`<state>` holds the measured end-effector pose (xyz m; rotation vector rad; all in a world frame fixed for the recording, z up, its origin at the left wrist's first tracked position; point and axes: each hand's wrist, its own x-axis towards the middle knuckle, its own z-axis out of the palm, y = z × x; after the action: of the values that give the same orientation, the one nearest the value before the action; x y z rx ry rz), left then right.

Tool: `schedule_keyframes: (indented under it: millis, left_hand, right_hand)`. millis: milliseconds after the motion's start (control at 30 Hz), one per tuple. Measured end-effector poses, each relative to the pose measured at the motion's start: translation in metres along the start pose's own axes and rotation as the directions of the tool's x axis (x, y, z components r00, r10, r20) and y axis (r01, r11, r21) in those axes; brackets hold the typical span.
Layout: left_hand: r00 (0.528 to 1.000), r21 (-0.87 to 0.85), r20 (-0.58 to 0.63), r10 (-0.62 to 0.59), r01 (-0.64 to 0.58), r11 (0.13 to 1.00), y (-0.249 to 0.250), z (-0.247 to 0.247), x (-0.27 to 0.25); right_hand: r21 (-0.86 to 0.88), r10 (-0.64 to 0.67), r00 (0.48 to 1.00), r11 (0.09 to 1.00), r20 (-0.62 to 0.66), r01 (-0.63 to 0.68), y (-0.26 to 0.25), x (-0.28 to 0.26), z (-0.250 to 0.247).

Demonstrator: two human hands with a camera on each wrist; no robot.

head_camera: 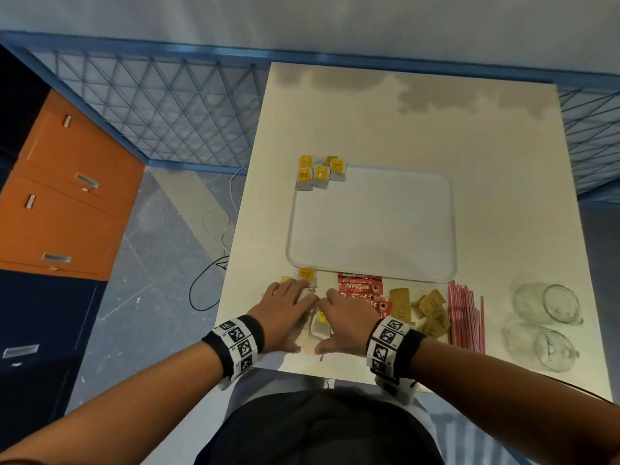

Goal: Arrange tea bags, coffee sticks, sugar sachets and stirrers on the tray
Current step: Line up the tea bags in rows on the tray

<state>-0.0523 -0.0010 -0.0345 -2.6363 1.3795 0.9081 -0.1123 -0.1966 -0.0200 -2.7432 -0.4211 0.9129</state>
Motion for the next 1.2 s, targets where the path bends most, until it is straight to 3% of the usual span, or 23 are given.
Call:
schedule_keyframes:
  millis: [333, 500, 800, 1067, 1200]
  left_hand:
    - [0.988, -0.136, -0.143, -0.057, 0.037, 0.990, 0.006, -0.003, 0.007]
    - [0.987, -0.197, -0.123, -0.103, 0.078, 0.977, 0.005, -0.011, 0.017]
    - [0.976, -0.437, -0.110, -0.189, 0.123, 0.891, -0.002, -0.020, 0.028]
    - [0.982, -0.320, -0.104, -0.159, 0.119, 0.940, -0.001, -0.018, 0.034]
    - [0.984, -0.251, -0.111, -0.139, 0.107, 0.962, -0.001, -0.022, 0.039]
  right_hand:
    - [-0.020, -0.008, 0.996, 1.000, -0.087, 0.007, -0.002, 0.003, 0.010]
    - [-0.023, -0.003, 0.996, 1.000, -0.092, 0.001, 0.000, 0.004, 0.010]
    - [0.203, 0.058, 0.993, 0.979, -0.105, -0.036, 0.009, 0.005, -0.001]
    - [0.318, 0.133, 0.968, 0.946, -0.214, -0.060, 0.026, -0.005, -0.006]
    - [0.380, 0.163, 0.965, 0.922, -0.205, -0.075, 0.030, -0.011, -0.009]
